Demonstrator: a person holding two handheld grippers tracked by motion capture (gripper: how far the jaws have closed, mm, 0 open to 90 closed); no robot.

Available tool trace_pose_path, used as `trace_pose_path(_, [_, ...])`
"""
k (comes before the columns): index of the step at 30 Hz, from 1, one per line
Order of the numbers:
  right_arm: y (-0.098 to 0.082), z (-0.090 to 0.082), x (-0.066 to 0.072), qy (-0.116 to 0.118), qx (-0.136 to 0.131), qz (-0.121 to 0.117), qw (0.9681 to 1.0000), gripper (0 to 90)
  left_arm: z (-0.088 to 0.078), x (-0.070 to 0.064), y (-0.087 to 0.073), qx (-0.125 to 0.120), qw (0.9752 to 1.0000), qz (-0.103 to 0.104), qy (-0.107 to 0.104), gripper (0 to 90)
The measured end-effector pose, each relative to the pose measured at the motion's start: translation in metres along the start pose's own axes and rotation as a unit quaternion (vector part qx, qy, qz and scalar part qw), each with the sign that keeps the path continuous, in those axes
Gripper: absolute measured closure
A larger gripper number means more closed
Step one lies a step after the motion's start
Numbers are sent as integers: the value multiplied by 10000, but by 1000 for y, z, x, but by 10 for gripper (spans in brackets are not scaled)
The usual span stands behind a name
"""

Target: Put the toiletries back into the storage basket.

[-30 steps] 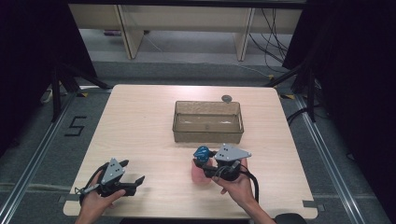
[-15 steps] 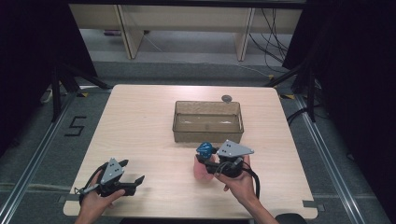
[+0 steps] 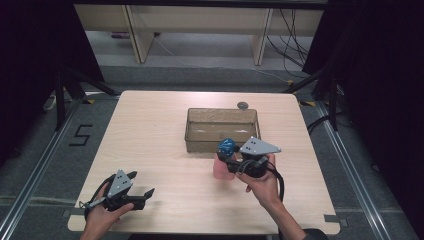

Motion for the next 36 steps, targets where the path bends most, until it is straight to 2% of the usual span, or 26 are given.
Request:
trace_pose_path(1, [2, 0, -3, -23, 9, -67, 10000, 535, 0, 0, 0, 0, 10000, 0, 0, 148])
trace_pose_path(2, [5, 1, -6, -38, -108, -83, 9999, 536, 0, 0, -1, 20, 10000, 2, -2, 148])
trace_pose_path(3, [5, 1, -6, -38, -108, -83, 9999, 536, 0, 0, -1, 20, 10000, 2, -2, 148])
trace_pose_path(4, [5, 0, -6, -22, -48, 12, 10000, 536, 0, -1, 0, -8, 10000, -29, -21, 148])
trace_pose_path(6, [9, 0, -10, -95, -123, -66, 9999, 536, 0, 0, -1, 19, 10000, -27, -18, 148])
trace_pose_path(7, [10, -1, -10, -89, -42, 84, 9999, 536, 0, 0, 0, 20, 10000, 9, -17, 148])
trace_pose_path(8, [11, 0, -10, -41, -66, 1, 10000, 536, 0, 1, 0, 19, 10000, 9, -6, 148])
trace_pose_path(10, [14, -1, -11, -71, -44, -5, 10000, 536, 0, 0, -1, 10, 10000, 5, -8, 148])
trace_pose_path(11, [16, -1, -14, -125, -78, -81, 9999, 536, -1, -1, -1, 46, 10000, -43, -30, 148])
trace_pose_path(13, [16, -1, -12, -66, -22, 6, 10000, 536, 0, 0, 1, -37, 10000, -52, -1, 148])
trace_pose_path(14, [19, 0, -13, -25, -84, 22, 10000, 536, 0, 1, 1, -30, 10000, -47, 1, 148])
trace_pose_path(15, [21, -1, -18, -181, -147, -70, 9997, 536, 0, 1, 1, -50, 10000, -50, 3, 148])
trace_pose_path(16, [22, -1, -17, -88, -106, 5, 9999, 536, 0, 0, 0, -55, 10000, -65, -10, 148])
trace_pose_path(17, [25, -2, -20, -147, -126, 62, 9998, 536, 0, 1, 0, -24, 10000, -65, 2, 148])
trace_pose_path(20, [27, -2, -22, -119, -156, 36, 9998, 536, 0, 1, 1, -37, 10000, -16, 2, 148])
trace_pose_path(21, [28, -3, -26, -194, -137, -7, 9997, 536, 0, 1, 0, -38, 10000, 5, -10, 148])
trace_pose_path(23, [33, -4, -32, -221, -193, 54, 9996, 536, 0, 1, 0, -34, 10000, -57, 6, 148])
trace_pose_path(25, [34, -4, -33, -240, -195, 50, 9995, 536, 0, 1, 1, -48, 10000, -22, 5, 148])
trace_pose_path(27, [40, -7, -39, -338, -252, 78, 9991, 536, 0, 0, 0, -48, 9999, -98, -3, 148])
trace_pose_path(28, [43, -7, -42, -367, -286, 14, 9989, 536, 0, 1, 1, -60, 9999, -81, 12, 148])
trace_pose_path(30, [45, -9, -43, -357, -222, 110, 9991, 536, 0, 1, 2, -74, 10000, -15, 3, 148])
trace_pose_path(31, [47, -10, -44, -372, -237, 121, 9990, 536, 0, 0, 0, -34, 10000, -58, 3, 148])
trace_pose_path(36, [53, -11, -50, -442, -273, 90, 9986, 536, 1, 0, 0, -17, 10000, -12, 7, 148])
Point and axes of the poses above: each handheld gripper's, and its own axes: z roughly forward along the jaws, y roughly out of its top, x roughly to its left, the point moved 10 cm from there along z, roughly forward along the jaws, and after that the axes turned 2 degrees about x, right-handed, at the moved point
